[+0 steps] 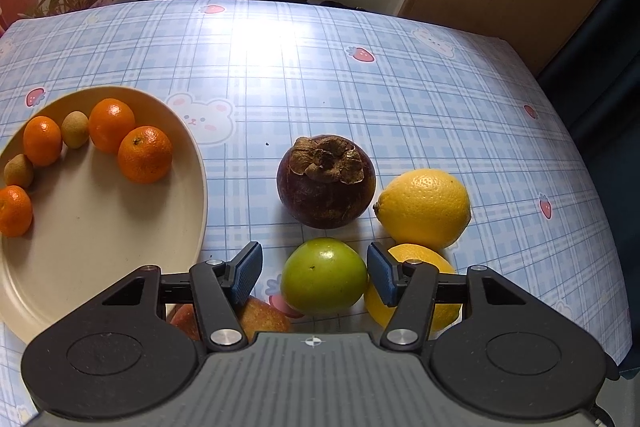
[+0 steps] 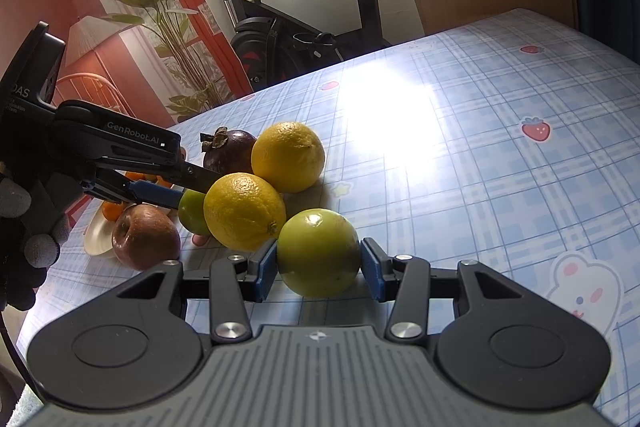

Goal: Organize fruits
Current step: 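Hold the green apple in the right gripper while the left gripper moves onto a smaller green apple, then close the left gripper on the smaller green apple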

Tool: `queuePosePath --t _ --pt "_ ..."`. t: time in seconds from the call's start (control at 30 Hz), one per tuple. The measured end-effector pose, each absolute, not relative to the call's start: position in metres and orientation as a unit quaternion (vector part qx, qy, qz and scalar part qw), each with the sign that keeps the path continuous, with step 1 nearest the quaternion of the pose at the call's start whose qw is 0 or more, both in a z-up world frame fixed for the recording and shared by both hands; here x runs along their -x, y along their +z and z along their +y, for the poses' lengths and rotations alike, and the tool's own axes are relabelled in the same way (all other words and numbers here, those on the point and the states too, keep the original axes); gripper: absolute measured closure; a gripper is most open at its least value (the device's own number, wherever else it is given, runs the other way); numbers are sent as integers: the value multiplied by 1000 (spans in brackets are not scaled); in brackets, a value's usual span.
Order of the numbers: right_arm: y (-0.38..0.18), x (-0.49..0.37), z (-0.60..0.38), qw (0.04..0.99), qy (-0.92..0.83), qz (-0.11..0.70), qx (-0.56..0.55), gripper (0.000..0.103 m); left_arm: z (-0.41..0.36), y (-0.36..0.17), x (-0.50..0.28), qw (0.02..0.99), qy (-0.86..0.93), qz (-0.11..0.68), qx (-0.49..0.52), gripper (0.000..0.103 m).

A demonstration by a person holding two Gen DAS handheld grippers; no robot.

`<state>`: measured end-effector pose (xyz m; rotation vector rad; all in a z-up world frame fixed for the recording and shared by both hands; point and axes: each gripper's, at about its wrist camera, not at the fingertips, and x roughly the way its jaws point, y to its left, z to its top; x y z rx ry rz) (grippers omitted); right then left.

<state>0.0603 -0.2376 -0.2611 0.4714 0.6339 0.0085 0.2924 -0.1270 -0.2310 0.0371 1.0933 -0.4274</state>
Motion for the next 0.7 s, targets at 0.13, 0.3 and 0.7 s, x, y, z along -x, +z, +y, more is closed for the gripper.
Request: queuePosePath --t 0.13,0.3,0.7 --pt "-261 -60 -238 923 6 308 -229 56 -127 -231 -287 833 -208 513 -20 46" --pt "-260 -61 -237 924 6 309 -226 56 -126 -230 -283 831 -209 515 -22 47" --pt "-260 -63 -238 924 7 309 -226 56 -119 -228 -289 822 -220 525 -3 48"
